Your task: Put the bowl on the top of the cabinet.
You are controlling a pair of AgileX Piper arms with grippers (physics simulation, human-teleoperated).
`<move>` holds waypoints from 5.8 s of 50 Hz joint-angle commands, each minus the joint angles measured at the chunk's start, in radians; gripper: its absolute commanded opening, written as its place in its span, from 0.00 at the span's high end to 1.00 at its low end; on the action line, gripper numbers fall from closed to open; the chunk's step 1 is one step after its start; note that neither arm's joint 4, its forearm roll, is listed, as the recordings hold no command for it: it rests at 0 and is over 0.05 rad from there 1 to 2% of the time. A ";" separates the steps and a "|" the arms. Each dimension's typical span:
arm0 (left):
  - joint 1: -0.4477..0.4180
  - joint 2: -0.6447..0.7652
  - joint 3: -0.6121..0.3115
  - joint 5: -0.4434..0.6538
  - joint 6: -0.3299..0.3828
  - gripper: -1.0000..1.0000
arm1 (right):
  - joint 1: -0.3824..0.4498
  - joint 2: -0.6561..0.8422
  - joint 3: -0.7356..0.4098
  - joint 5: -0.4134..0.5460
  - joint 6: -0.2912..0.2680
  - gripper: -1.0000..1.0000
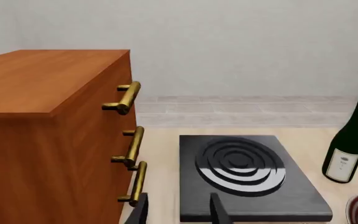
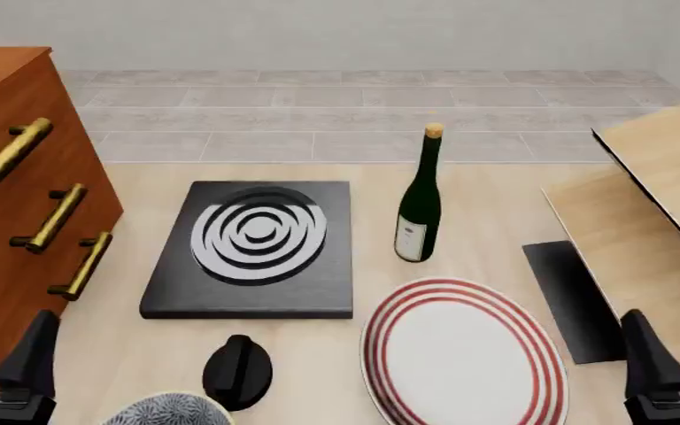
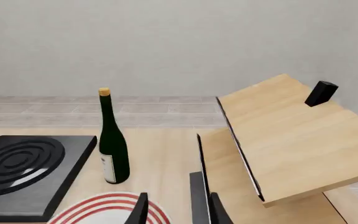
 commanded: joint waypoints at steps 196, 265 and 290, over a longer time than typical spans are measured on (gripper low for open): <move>-0.189 0.483 -0.440 0.943 0.141 0.00 | 0.000 0.005 -0.003 -0.001 0.000 0.00; -0.280 0.541 -0.353 0.890 0.273 0.00 | 0.000 0.005 -0.003 -0.001 0.000 0.00; -0.267 0.605 -0.255 0.745 0.293 0.00 | 0.000 0.005 -0.003 -0.001 0.000 0.00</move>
